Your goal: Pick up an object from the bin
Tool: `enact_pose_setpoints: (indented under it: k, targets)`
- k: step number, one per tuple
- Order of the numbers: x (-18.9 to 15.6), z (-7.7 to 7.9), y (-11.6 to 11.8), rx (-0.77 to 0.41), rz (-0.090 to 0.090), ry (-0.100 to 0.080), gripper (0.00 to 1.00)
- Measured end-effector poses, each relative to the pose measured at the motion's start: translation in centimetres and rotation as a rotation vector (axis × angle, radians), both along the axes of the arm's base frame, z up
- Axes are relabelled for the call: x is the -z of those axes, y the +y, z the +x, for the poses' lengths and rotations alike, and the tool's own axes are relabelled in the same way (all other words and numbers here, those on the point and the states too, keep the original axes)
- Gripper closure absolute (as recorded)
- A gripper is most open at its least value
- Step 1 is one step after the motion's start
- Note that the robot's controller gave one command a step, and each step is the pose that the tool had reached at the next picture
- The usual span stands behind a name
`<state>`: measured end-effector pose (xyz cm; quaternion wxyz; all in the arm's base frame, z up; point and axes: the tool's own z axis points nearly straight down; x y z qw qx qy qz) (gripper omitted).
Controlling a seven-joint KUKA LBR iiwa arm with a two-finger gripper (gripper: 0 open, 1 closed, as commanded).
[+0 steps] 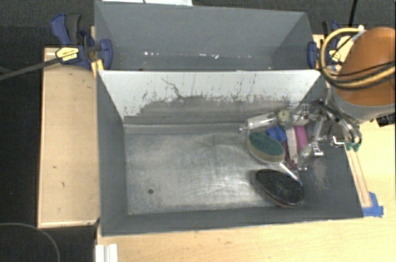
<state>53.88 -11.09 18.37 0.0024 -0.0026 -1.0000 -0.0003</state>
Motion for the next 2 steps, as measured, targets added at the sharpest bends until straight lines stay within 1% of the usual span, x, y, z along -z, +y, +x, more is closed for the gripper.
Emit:
enact_pose_setpoints:
  k: [1, 2]
  targets:
    - [9.29, -0.59, 1.39, 0.218, 0.001, -0.024, 0.00]
    - [9.91, -1.08, 1.32, 0.216, 0.000, -0.009, 1.00]
